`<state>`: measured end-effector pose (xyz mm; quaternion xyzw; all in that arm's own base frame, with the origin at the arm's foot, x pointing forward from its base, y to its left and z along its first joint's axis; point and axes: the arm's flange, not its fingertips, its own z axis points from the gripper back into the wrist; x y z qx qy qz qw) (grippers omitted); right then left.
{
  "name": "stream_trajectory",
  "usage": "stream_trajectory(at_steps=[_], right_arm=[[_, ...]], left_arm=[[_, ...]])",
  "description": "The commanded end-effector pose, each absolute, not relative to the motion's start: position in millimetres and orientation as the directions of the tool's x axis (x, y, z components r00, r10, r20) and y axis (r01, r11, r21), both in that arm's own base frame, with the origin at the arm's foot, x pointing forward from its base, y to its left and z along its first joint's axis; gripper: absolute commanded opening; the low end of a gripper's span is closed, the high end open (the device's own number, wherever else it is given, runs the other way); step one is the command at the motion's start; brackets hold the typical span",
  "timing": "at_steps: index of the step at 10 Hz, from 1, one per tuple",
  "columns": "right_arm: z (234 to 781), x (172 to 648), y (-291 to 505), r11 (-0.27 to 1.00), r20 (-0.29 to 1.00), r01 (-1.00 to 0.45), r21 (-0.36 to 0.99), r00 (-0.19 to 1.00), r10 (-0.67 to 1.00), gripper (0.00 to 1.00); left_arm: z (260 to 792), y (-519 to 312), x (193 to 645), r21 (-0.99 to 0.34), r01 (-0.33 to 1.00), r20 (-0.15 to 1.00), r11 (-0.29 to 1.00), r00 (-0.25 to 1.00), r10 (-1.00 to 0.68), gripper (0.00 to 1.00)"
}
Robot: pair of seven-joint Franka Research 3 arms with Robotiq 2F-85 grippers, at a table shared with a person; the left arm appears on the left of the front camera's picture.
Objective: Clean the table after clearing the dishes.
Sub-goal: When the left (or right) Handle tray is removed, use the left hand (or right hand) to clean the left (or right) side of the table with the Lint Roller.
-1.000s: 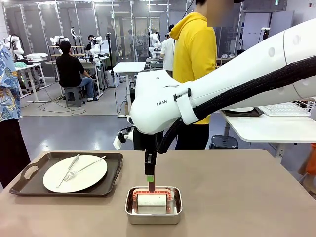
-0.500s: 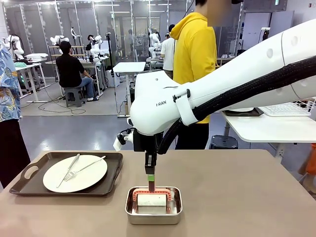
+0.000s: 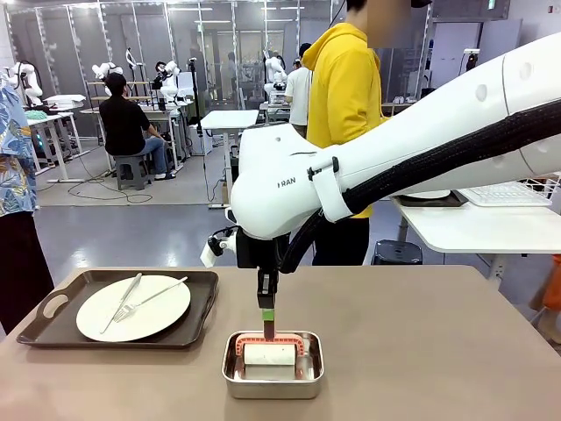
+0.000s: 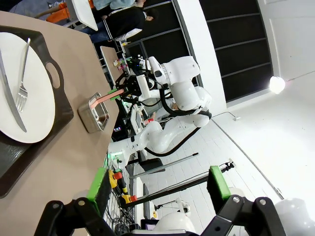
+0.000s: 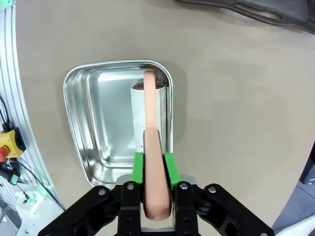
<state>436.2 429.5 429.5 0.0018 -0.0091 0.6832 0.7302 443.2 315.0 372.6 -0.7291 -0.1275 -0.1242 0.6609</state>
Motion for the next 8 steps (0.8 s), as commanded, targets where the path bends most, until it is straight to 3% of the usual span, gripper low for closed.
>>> stream_trajectory(at_steps=[1,5,8], right_arm=[[466.9,420.0,419.9,0.124,0.023,-0.991,-0.040,0.123,0.992,0.02],[551.4,409.0,396.3,0.253,0.073,-0.967,0.007,0.253,0.965,0.00],[577.3,427.3,371.3,0.369,0.099,-0.929,0.033,0.370,0.924,0.00]], left_arm=[[374.4,313.0,439.0,-0.928,0.363,0.361,-0.080,0.932,0.034,1.00],[374.4,313.0,439.0,-0.928,0.363,0.361,-0.080,0.932,0.034,1.00],[374.4,313.0,439.0,-0.928,0.363,0.361,-0.080,0.932,0.034,1.00]])
